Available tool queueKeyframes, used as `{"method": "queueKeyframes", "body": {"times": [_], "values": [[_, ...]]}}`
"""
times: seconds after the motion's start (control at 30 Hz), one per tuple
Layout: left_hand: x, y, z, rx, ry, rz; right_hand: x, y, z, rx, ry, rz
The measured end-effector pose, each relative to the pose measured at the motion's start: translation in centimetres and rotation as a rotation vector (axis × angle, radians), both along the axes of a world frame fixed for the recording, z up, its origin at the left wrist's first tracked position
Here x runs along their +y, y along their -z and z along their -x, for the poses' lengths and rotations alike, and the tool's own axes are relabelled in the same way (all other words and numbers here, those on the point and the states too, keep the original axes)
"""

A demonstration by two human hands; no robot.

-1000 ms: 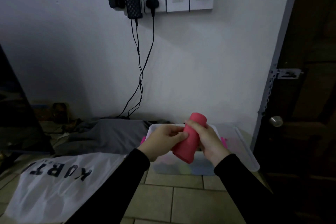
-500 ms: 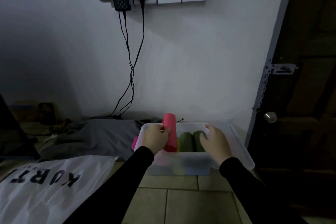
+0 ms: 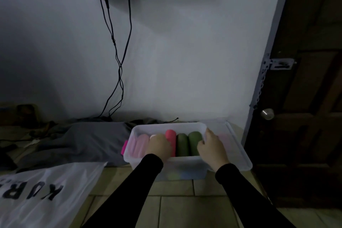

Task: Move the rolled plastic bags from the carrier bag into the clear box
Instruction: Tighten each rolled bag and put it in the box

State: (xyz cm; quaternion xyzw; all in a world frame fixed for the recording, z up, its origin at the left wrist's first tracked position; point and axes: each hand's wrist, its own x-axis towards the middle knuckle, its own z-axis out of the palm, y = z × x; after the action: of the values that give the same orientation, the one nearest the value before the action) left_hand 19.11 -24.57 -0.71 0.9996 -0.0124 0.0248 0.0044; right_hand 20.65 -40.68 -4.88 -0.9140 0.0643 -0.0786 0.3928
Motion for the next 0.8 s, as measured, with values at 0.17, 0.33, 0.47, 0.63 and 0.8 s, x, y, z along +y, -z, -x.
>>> {"method": "queueKeyframes", "body": {"times": [0.17, 0.33, 0.47, 0.63, 0.8], "values": [[0.0, 0.2, -0.1, 0.032, 0.052, -0.118, 0.1, 0.0, 0.0, 0.004, 0.012, -0.007], [-0.3, -0.5, 0.7, -0.01, 0.106, -0.221, 0.2, -0.4, 0.2, 0.027, 0.016, -0.015], [-0.3, -0.4, 0.3, 0.009, 0.149, -0.267, 0.1, -0.7, 0.3, 0.069, -0.016, 0.001], [0.2, -0.1, -1.0, 0.153, 0.127, -0.231, -0.2, -1.5, 0.2, 0.198, -0.11, 0.022], [0.0, -0.4, -0.1, 0.09, 0.172, -0.245, -0.4, -1.8, 0.4, 0.194, -0.13, 0.025]]}}
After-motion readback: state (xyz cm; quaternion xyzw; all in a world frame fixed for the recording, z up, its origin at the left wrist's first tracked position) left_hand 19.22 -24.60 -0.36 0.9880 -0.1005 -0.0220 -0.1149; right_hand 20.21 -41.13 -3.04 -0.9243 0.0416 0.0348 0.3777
